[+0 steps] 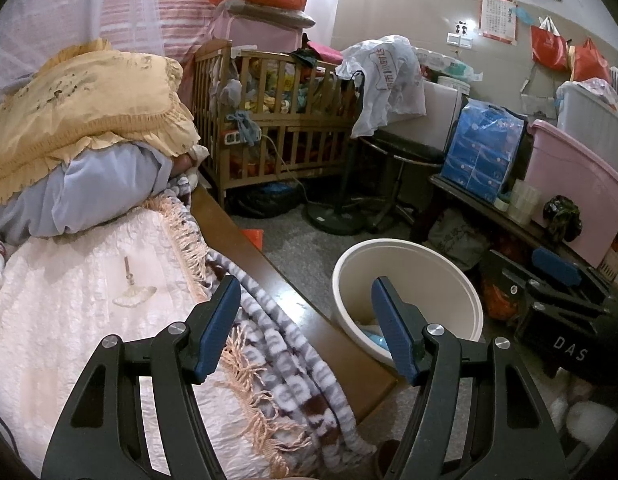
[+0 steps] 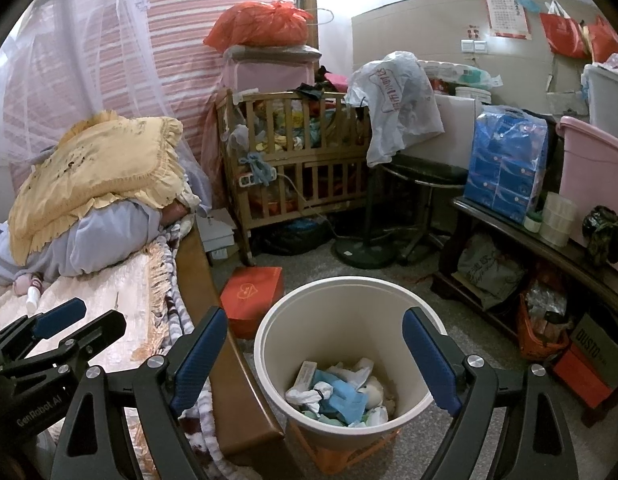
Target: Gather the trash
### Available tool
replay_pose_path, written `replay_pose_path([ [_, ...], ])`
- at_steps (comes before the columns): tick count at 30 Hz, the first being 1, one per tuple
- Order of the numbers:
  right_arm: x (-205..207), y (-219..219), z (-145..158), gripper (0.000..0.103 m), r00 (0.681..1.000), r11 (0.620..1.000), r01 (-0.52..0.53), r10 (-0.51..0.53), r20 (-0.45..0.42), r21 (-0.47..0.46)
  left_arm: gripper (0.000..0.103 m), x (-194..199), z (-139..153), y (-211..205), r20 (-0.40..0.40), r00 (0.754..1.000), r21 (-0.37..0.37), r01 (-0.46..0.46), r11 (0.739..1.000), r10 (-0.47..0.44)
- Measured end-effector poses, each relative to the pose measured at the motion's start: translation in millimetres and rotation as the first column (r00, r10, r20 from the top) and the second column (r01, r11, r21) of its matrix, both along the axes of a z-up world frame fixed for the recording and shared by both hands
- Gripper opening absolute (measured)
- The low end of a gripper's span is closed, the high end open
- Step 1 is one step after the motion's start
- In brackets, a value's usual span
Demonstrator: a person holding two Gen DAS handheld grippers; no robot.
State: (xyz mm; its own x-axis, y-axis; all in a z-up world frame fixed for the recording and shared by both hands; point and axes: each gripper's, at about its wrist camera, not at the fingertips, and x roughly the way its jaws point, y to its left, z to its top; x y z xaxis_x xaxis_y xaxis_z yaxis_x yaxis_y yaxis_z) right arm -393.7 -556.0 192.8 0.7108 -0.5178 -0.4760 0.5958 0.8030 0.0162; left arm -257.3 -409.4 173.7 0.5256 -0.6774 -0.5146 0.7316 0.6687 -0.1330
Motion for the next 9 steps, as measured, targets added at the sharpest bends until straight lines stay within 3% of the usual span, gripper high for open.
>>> replay_pose_path([
  [9,-4,8,-10,0.088,0.999,1.000,-0.029,0.029,-0.023,-0.007,0.067,11,3,18,-0.034,0.999,-0.028,-0.021,0.999,0.020],
])
